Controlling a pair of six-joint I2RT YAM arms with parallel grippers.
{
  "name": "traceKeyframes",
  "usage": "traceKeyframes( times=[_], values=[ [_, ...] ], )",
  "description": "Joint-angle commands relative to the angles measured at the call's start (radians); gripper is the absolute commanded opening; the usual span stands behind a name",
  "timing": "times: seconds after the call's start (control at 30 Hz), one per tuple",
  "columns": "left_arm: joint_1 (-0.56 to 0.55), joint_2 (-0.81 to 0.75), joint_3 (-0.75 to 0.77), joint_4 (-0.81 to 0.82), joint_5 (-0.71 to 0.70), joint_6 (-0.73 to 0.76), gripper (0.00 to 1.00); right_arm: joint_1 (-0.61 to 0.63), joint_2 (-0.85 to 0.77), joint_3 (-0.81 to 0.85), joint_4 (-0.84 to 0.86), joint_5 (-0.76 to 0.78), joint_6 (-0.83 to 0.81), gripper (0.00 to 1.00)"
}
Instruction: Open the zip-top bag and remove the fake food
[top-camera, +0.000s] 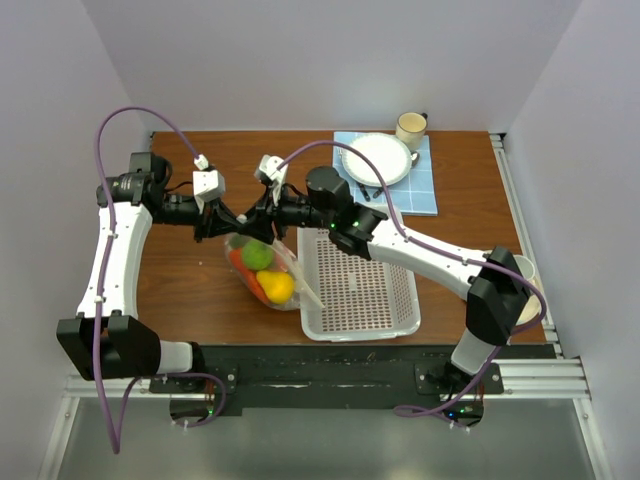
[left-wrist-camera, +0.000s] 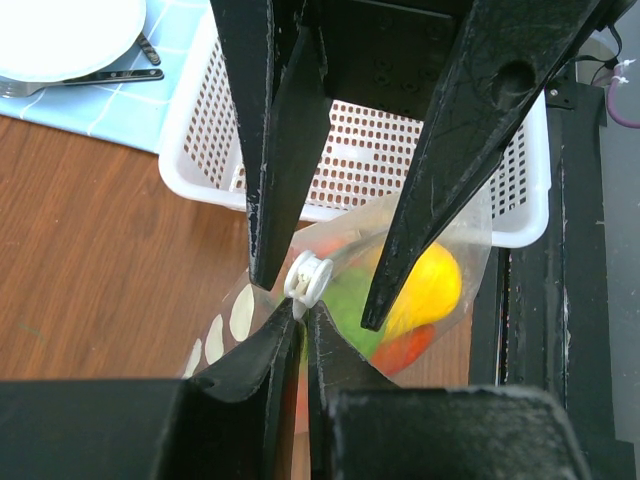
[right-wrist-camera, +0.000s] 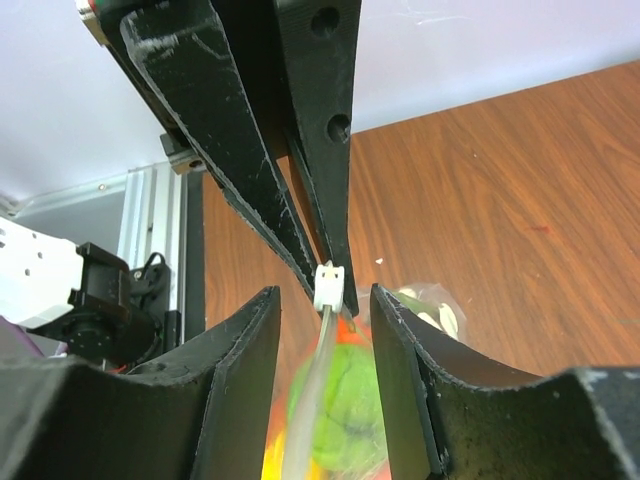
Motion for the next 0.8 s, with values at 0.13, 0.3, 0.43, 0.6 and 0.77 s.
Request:
traceKeyframes(
  times=[0.13,0.3,0.43,0.6,0.77],
  values=[
    [-0.004,-0.003,-0.001,0.001,0.044,0.015,0.12,-0.003,-0.036,0.082,-0.014,-0.001,-0.013,0.36],
    [-0.004,-0.003,-0.003,0.001,0.044,0.015,0.12,-0.006,-0.039,0.073,-0.014,-0.008,-0.012,0.24],
    [-0.004,-0.003,-0.003,0.001,0.043,0.016,0.12,-0.008,-0.044,0.063,-0.014,-0.008,-0.009,0.19],
    [-0.004,-0.003,0.000,-0.001,0.044,0.013,0.12,-0.011,-0.042,0.059,-0.018,-0.005,-0.004,0.13],
    [-0.004,-0.001,-0.003,0.001,0.047,0.015,0.12,-0.014,-0.050,0.043,-0.018,-0.008,0.009,0.09]
  ],
)
